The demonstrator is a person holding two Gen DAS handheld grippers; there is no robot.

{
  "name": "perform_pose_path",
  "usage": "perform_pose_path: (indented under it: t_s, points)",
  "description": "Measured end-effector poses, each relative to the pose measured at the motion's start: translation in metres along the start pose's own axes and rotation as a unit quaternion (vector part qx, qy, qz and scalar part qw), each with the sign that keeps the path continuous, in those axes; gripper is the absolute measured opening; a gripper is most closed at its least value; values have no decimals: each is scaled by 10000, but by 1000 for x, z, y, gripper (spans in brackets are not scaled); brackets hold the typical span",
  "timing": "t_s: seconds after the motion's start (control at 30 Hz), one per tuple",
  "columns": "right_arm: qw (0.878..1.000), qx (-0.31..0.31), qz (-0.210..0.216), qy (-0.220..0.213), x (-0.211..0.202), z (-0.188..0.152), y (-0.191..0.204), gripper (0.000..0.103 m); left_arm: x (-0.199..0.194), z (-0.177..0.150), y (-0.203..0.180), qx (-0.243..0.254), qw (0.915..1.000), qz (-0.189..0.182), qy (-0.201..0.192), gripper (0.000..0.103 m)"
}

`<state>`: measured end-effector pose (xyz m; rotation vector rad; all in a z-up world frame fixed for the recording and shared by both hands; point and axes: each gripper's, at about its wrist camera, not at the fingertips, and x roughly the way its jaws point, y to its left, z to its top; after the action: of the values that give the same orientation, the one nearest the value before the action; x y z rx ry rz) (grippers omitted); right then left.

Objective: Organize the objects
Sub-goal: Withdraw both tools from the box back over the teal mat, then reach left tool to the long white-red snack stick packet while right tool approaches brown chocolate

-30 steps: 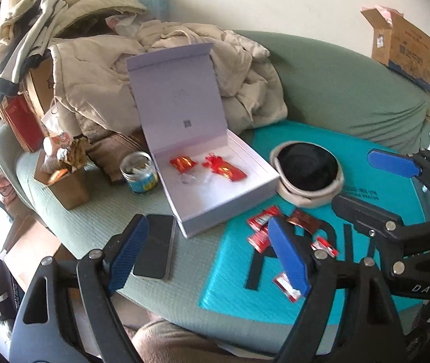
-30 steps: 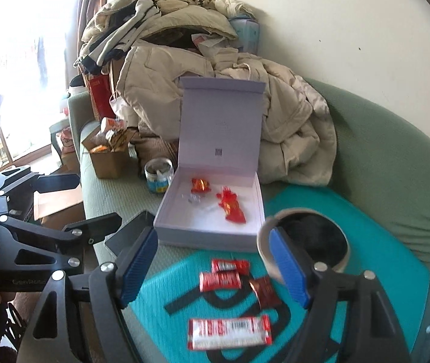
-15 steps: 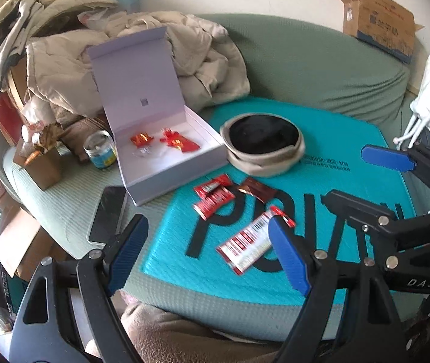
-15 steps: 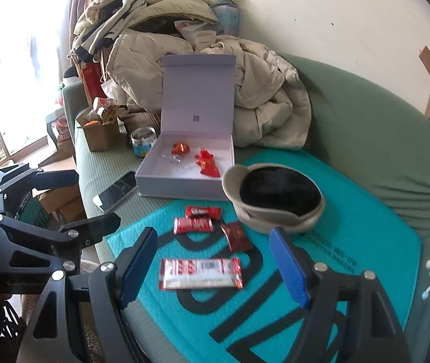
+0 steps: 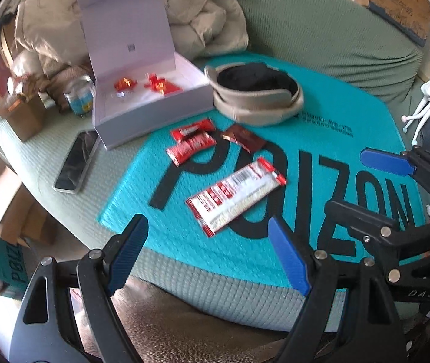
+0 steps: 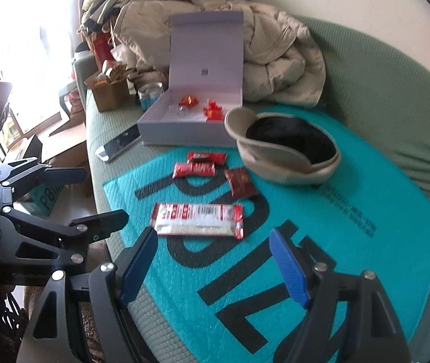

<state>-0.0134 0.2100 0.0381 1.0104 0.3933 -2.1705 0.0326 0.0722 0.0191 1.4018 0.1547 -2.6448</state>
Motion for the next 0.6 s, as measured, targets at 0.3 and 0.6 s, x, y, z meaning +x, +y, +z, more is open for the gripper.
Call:
perform_pose_path:
  t_s: [0.3,0.6]
  points:
    - [9994,56,31,337,38,-18,-21,77,44,-4,-10,123,9988,-234,403,81]
    - [9971,302,-52,703,70,-30,-46,77,89,5,-24,413,9961,-317,707,81]
